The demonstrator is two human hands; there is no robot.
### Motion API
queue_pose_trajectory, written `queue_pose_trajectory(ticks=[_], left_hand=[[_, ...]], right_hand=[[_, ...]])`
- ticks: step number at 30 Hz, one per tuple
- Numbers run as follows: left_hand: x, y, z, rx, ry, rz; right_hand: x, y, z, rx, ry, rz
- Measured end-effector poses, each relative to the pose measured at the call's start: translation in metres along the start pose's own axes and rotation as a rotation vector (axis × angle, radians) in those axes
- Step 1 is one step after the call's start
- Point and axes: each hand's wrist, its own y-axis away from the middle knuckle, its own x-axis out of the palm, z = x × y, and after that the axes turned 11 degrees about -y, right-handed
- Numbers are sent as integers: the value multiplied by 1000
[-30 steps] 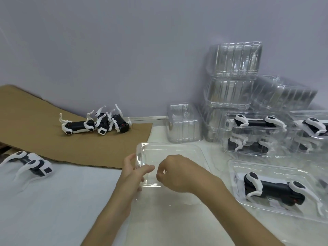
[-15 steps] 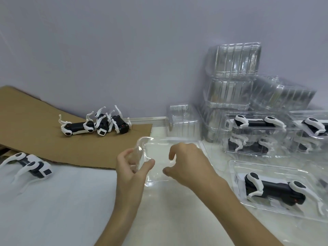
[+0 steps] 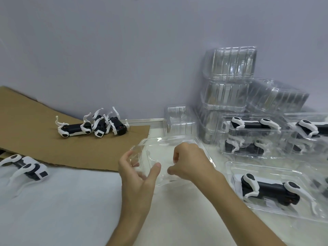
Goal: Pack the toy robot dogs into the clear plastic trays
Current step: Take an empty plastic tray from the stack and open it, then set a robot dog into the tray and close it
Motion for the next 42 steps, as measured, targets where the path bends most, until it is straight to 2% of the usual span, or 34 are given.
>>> queue_pose_trajectory(ticks=[5, 8, 10, 11, 14, 15, 19, 25, 31, 33, 35, 38, 42], left_hand=[[-18, -23, 6, -258, -26, 130], [-31, -30, 8, -318, -38, 216], [-33, -30, 8, -292, -61, 249], [-33, -30, 8, -256, -73, 245], [-27, -26, 7, -115, -144, 236], [-26, -25, 8, -77, -180, 253], [-25, -21, 10, -80, -191, 342], [-14, -15, 8, -84, -180, 308], [-22, -44, -9, -116, -198, 290], [-27, -75, -14, -64, -256, 216], [-29, -114, -13, -57, -262, 56], [-29, -170, 2, -203, -157, -96], [-21, -226, 33, -287, -301, -154]], right_hand=[[-8, 13, -9, -130, -122, -8], [-18, 29, -22, -278, -301, -234], [-22, 39, -34, -315, -307, -325], [-23, 43, -40, -325, -265, -292], [-17, 49, -55, -371, -59, -54], [-15, 50, -59, -397, -8, -30], [-12, 52, -60, -454, 41, -46], [1, 58, -51, -504, 50, 101], [5, 57, -48, -537, 44, 96], [6, 57, -45, -545, 124, 22], [5, 59, -40, -569, 107, -103], [4, 58, -40, -673, -124, -324], [-1, 55, -38, -718, -230, -588]])
